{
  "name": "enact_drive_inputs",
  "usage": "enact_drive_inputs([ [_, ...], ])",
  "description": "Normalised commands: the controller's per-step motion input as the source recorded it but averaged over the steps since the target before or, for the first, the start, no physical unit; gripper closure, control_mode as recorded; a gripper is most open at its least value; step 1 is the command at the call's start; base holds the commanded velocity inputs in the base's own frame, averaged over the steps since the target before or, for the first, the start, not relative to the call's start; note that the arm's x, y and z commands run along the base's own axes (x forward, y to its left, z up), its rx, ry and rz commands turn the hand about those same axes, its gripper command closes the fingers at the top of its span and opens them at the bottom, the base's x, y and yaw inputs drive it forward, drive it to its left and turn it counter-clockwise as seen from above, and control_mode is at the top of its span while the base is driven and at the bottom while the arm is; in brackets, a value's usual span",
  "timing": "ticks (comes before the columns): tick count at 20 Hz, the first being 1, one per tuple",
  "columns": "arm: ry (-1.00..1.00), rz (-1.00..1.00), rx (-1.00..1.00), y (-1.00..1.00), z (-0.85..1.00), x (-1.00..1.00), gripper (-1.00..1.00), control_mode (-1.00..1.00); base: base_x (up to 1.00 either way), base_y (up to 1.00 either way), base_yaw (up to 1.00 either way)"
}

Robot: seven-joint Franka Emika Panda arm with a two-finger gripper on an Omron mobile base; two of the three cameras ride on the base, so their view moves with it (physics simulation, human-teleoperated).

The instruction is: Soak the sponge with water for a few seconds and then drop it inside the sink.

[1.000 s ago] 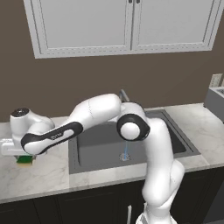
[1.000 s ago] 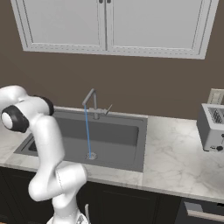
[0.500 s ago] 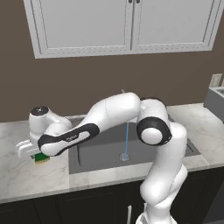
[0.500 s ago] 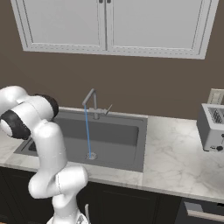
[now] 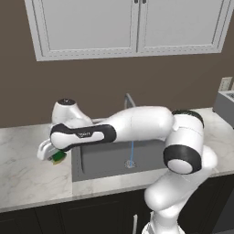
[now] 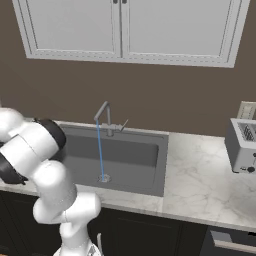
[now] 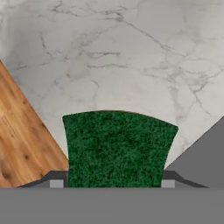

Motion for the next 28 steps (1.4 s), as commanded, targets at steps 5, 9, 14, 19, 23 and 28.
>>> enact_drive_inputs([
  [5, 0.0, 0.33, 0.04, -0.49, 0.2, -0.17, 1.0, -1.0, 0.0, 0.0, 0.0],
  [9, 0.0, 0.25, 0.06, -0.49, 0.04, -0.29, 1.0, -1.0, 0.0, 0.0, 0.0],
  [14, -0.03, 0.23, 0.07, -0.46, 0.06, -0.38, 1.0, -1.0, 0.0, 0.0, 0.0],
  [19, -0.01, 0.2, 0.09, -0.43, 0.33, -0.23, 1.0, -1.0, 0.0, 0.0, 0.0],
  [23, 0.0, 0.19, 0.08, -0.52, 0.3, -0.03, 1.0, -1.0, 0.0, 0.0, 0.0],
  [28, 0.0, 0.2, 0.06, -0.58, 0.05, -0.04, 1.0, -1.0, 0.0, 0.0, 0.0],
])
